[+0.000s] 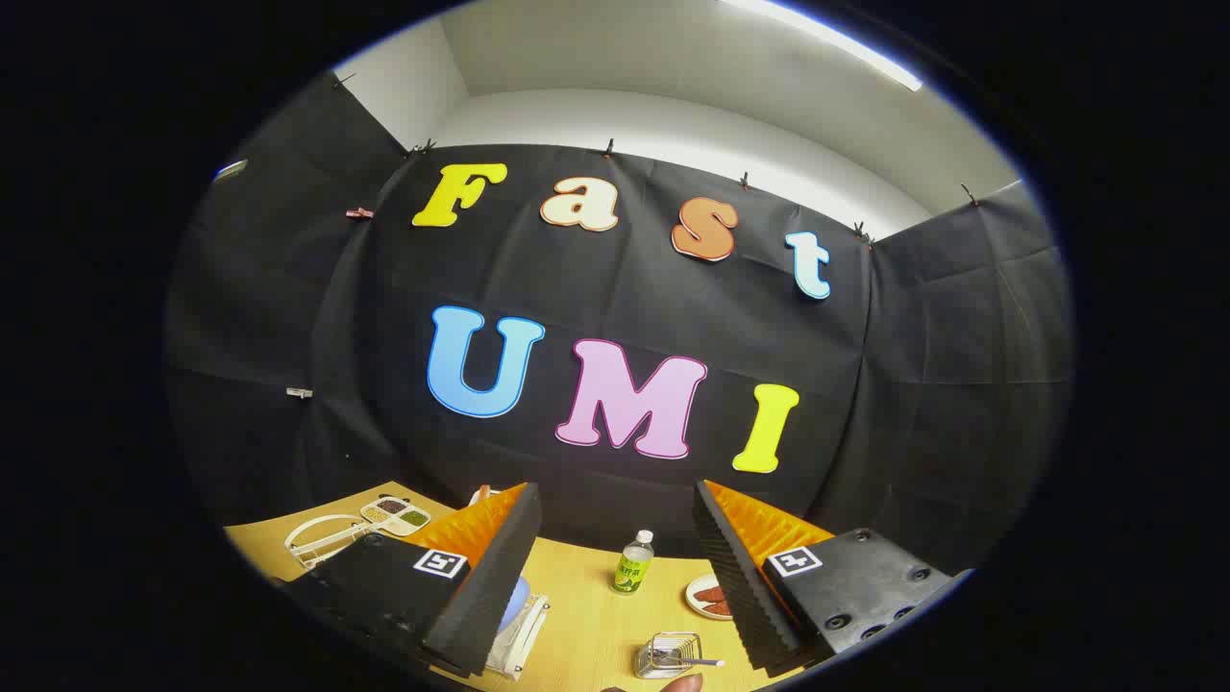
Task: Take the plate from the dish rack, then take the spoon from the basket and place it into the plate.
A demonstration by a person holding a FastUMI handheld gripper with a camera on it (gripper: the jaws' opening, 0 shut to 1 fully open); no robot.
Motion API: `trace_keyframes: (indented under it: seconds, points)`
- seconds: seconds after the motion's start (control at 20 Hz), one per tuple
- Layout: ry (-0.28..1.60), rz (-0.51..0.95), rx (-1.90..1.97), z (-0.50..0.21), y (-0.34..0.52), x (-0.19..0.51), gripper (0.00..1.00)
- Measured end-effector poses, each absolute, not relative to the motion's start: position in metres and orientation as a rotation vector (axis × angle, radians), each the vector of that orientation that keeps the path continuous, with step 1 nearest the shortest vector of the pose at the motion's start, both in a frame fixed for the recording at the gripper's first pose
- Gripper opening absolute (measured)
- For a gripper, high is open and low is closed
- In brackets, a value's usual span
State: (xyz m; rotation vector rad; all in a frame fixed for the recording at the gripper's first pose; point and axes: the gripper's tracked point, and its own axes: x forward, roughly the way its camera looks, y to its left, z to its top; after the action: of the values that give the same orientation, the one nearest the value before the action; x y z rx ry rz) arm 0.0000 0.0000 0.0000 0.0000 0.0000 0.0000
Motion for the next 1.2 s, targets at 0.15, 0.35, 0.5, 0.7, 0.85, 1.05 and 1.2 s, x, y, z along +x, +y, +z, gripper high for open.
trace_keyframes:
  seconds: [0.15,0.35,0.5,0.7,0.85,1.05,1.2]
  points:
    - [0.003,0.003,-0.004,-0.003,-0.001,-0.001,0.97]
    - [0.009,0.004,0.002,-0.006,0.0,-0.002,0.97]
    - [0.015,0.006,0.006,-0.007,0.001,-0.002,0.97]
    - [0.007,0.004,0.011,-0.004,0.002,-0.002,0.97]
    - [0.019,0.005,0.006,-0.007,0.003,-0.001,0.97]
    - [0.113,0.019,0.034,-0.032,0.012,0.005,0.97]
    - [0.267,0.084,0.051,-0.076,0.038,0.012,0.97]
